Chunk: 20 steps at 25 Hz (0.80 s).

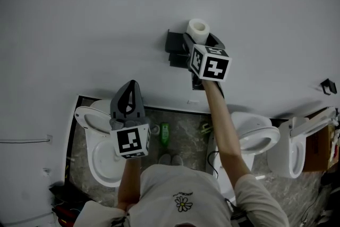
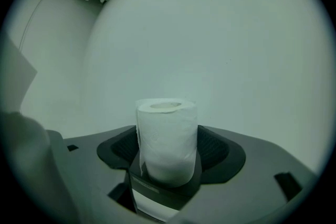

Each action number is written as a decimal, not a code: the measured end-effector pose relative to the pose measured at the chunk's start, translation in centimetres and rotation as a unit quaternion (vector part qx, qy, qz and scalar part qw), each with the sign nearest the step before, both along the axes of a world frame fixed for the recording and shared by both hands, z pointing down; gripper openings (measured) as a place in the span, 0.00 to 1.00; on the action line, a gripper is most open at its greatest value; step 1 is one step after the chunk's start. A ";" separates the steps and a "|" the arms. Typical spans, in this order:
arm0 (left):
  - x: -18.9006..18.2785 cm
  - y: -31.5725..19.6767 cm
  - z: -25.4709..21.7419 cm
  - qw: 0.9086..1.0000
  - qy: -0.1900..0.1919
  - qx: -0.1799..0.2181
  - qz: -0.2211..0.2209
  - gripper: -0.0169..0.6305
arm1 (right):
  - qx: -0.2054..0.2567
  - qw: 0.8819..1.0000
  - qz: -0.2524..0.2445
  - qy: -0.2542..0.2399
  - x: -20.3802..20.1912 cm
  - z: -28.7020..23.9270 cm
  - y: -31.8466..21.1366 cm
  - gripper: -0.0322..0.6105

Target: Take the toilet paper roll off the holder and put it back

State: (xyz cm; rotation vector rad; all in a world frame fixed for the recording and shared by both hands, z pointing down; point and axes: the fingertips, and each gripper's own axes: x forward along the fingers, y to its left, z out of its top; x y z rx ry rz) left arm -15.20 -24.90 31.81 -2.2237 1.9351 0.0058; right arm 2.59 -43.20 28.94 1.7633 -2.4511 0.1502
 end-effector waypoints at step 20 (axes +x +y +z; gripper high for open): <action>1.5 0.1 -2.5 0.999 -0.003 0.030 0.022 0.05 | 0.180 0.984 0.005 0.003 2.4 -11.7 4.9 0.53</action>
